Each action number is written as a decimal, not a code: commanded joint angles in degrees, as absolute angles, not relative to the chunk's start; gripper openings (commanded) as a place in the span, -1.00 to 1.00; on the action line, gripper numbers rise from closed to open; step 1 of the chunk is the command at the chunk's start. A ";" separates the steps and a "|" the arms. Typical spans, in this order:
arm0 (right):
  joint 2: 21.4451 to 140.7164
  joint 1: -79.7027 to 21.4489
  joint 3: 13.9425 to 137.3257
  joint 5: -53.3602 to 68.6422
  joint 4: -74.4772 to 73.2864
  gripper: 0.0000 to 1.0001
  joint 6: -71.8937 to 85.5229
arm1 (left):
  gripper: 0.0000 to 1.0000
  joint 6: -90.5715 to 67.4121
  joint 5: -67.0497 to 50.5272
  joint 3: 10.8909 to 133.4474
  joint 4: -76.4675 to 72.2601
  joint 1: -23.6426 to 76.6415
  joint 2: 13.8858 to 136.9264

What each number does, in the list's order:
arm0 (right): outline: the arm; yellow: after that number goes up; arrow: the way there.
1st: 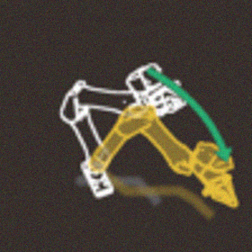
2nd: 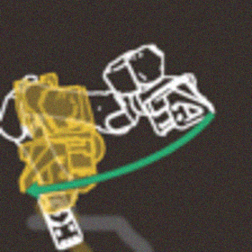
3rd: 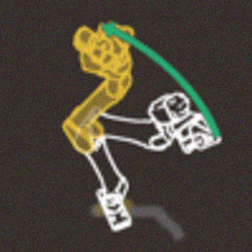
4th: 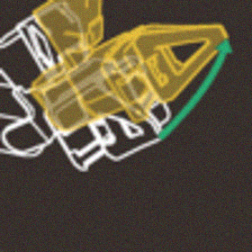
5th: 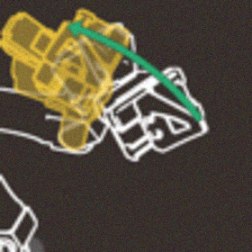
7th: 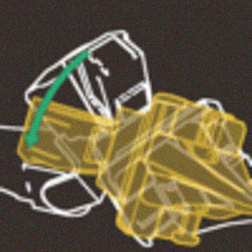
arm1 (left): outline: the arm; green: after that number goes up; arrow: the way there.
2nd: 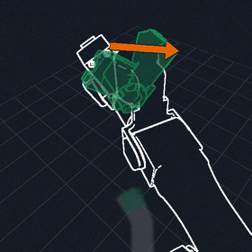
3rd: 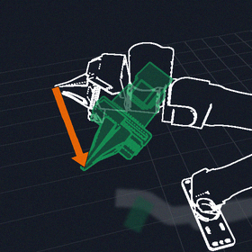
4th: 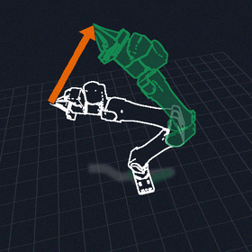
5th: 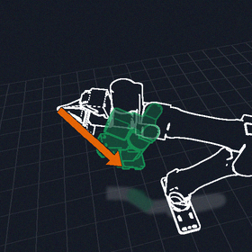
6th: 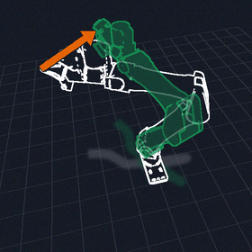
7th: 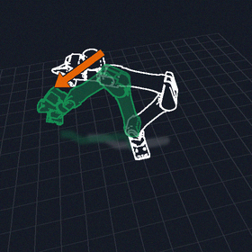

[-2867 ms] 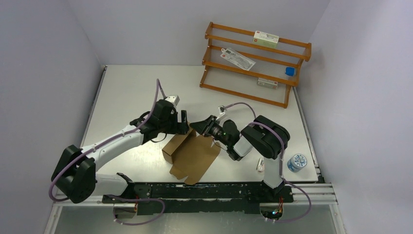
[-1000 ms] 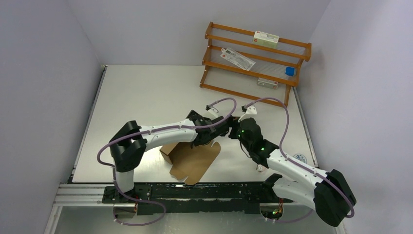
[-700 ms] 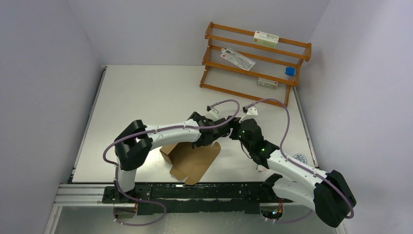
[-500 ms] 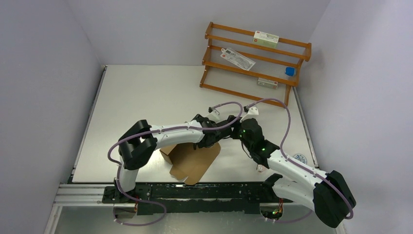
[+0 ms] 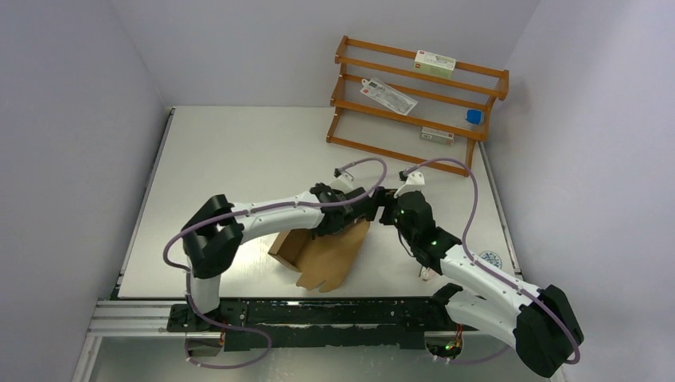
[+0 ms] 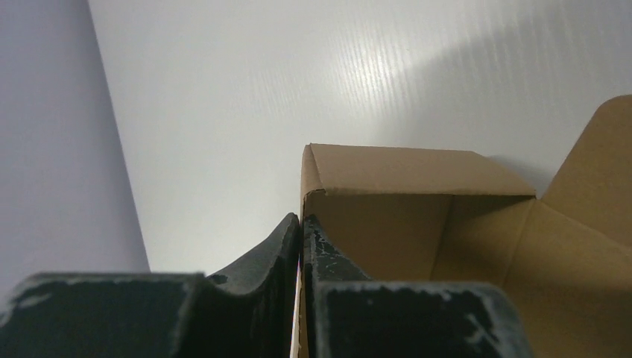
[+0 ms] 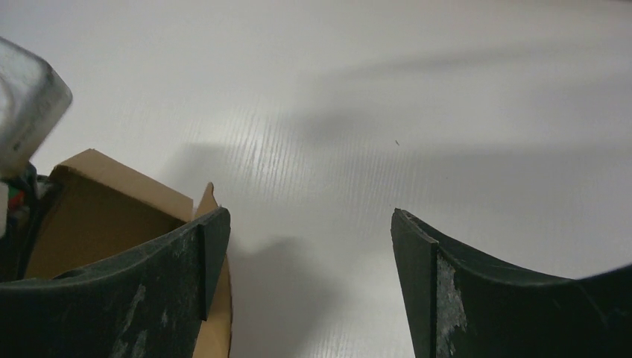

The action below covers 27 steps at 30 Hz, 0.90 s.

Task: Fold the paper box

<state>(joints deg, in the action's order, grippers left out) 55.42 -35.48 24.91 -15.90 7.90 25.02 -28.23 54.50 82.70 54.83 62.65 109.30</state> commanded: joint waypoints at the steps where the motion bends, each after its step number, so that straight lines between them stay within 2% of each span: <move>1: 53.11 -35.05 29.35 -15.80 4.35 0.67 21.34 | -0.75 -24.68 48.49 79.77 48.61 58.10 103.74; 9: 49.80 -35.00 37.93 -10.82 -3.12 0.69 17.14 | -0.76 -23.38 27.71 70.09 35.76 45.11 96.78; 18: 49.70 -34.98 39.86 -6.81 -3.58 0.70 15.67 | -0.77 -33.28 4.55 54.46 20.14 27.75 91.83; 27: 50.06 -35.09 37.93 -3.43 -0.78 0.69 15.54 | -0.70 -51.02 2.21 43.66 9.10 25.84 85.16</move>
